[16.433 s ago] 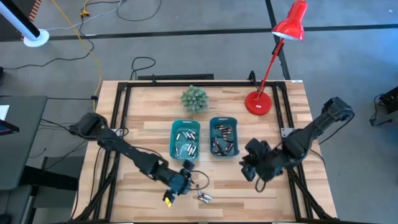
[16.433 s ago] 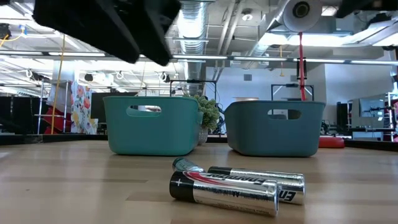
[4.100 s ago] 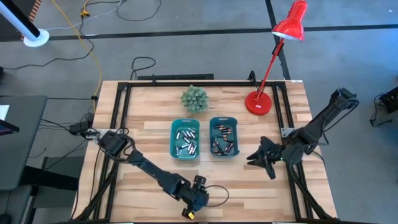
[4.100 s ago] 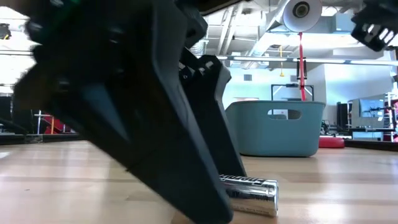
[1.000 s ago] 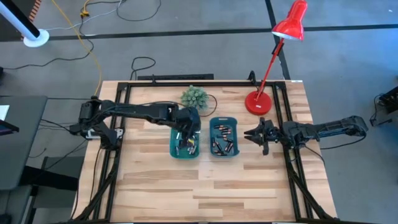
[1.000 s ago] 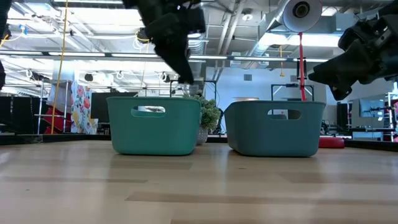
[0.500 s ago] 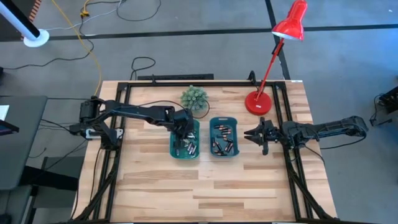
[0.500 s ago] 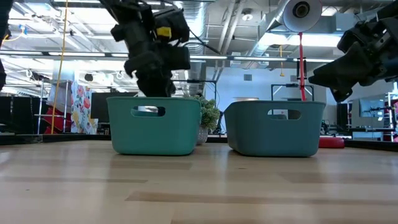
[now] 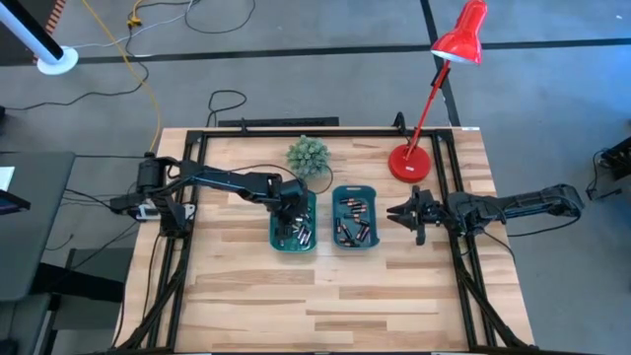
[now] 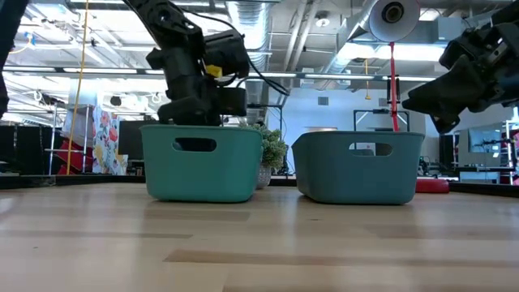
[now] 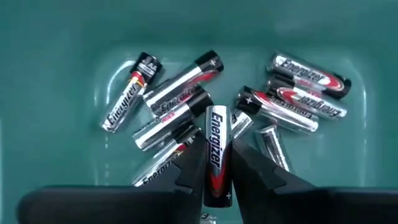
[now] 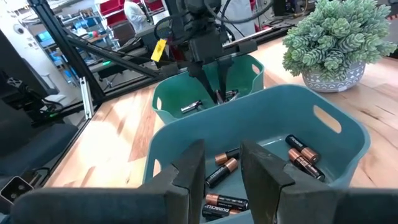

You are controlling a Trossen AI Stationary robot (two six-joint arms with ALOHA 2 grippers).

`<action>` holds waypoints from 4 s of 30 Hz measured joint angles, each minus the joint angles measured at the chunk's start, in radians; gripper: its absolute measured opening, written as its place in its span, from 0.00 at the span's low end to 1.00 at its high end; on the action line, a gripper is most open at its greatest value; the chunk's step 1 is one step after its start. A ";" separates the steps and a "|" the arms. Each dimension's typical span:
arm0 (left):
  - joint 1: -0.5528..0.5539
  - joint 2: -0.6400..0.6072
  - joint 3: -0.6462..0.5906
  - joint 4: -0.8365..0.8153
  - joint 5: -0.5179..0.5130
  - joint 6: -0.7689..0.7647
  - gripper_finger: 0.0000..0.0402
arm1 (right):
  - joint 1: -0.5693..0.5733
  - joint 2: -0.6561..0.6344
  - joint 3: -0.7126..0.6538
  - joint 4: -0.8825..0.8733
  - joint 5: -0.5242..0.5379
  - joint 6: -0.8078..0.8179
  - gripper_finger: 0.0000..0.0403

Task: Sort batteries
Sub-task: Put the silver battery into the green bin, then return to Home Position

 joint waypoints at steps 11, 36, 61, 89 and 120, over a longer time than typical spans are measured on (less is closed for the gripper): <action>-0.002 0.010 0.000 0.026 -0.053 -0.075 0.25 | 0.002 0.000 0.000 0.017 0.000 0.010 0.29; -0.002 0.006 0.102 -0.123 -0.119 0.080 0.26 | -0.029 0.001 0.000 -0.076 -0.003 -0.117 0.29; -0.002 0.006 0.122 -0.143 -0.188 0.113 0.26 | -0.034 0.001 0.000 -0.080 -0.002 -0.204 0.29; 0.074 -0.316 -0.044 0.072 0.007 -0.014 0.26 | -0.034 0.001 0.000 -0.081 -0.001 -0.162 0.29; -0.068 -1.664 -1.062 0.550 -0.236 -0.284 0.26 | -0.034 0.002 0.000 -0.082 -0.001 -0.163 0.29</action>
